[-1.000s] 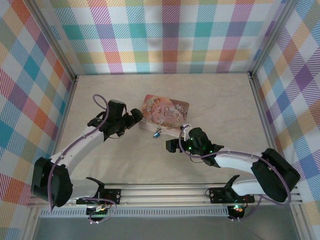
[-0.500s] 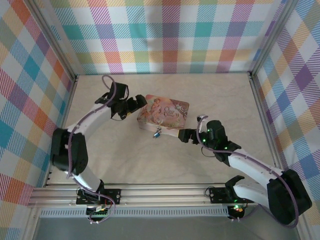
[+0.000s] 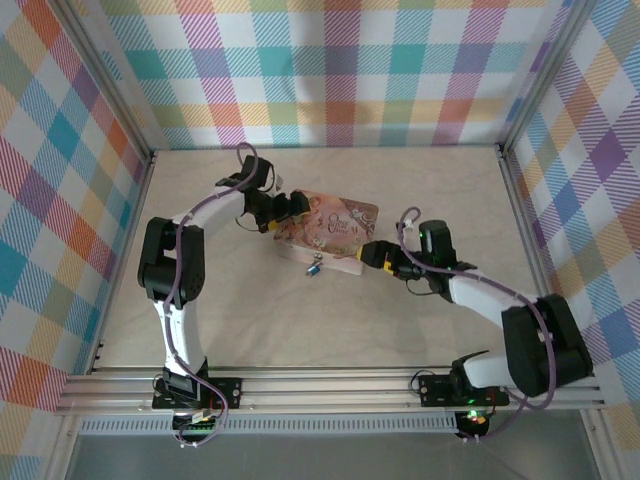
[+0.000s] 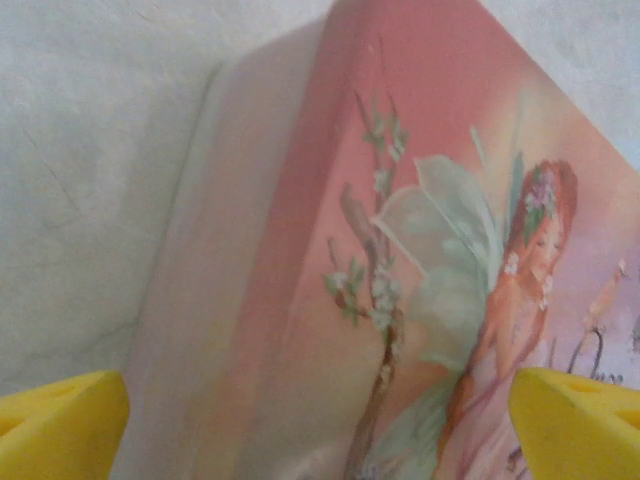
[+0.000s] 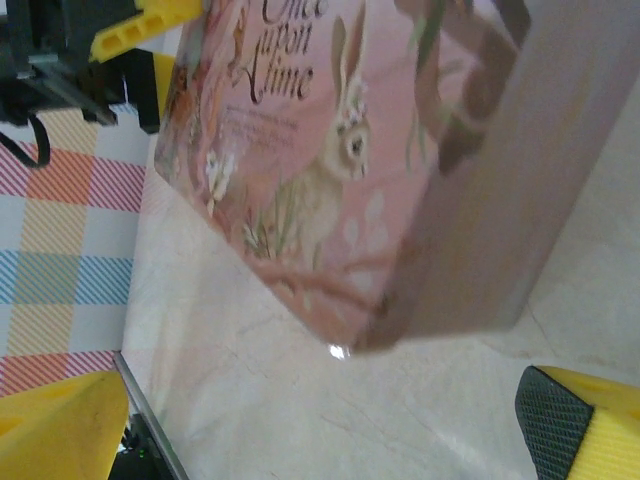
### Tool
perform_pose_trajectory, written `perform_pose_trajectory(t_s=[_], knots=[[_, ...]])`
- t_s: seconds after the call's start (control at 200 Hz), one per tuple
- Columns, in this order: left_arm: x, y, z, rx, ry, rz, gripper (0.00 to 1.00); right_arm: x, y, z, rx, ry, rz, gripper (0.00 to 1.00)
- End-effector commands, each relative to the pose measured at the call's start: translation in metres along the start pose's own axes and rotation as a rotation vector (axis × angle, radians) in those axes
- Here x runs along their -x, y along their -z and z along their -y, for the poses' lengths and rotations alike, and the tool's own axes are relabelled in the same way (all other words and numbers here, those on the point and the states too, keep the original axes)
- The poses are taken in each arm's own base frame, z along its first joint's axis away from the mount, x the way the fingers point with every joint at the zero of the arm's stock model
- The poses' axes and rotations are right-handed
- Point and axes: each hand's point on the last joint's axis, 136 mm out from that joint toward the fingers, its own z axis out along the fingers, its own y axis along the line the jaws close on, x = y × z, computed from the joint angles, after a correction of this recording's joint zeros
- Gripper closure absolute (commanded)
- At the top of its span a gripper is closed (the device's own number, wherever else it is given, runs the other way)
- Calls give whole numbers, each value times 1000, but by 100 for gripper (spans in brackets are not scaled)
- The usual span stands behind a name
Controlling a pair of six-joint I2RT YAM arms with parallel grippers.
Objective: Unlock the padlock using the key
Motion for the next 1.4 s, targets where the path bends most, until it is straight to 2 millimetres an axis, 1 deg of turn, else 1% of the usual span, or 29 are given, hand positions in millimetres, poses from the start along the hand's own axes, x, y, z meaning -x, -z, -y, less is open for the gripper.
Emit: perform_pose_trajectory(t_s=[0.0, 0.2, 0.35, 0.51, 0.615, 0.815, 0.945, 1.205, 1.395], knots=[[-5, 7, 10, -54, -35, -30, 4, 13, -7, -10, 58, -19, -31, 0], [-19, 7, 13, -98, -40, -66, 7, 24, -21, -3, 81, -39, -20, 0], [-29, 9, 18, -120, -49, -84, 9, 31, -28, -7, 114, -6, -30, 0], [-38, 19, 23, -123, -71, -73, 11, 36, -34, -10, 120, 14, -71, 0], [-48, 22, 25, -120, -79, -74, 11, 39, -36, -11, 116, 40, -86, 0], [-70, 23, 22, -99, -77, -82, 11, 47, -41, -18, 132, 94, -114, 0], [-84, 25, 21, -86, -71, -80, 11, 48, -46, -15, 137, 99, -123, 0], [-111, 38, 16, -44, -75, -59, 11, 52, -56, -14, 166, 91, -140, 0], [-128, 45, 9, -47, -25, -22, 10, 57, -63, -11, 173, 83, -126, 1]])
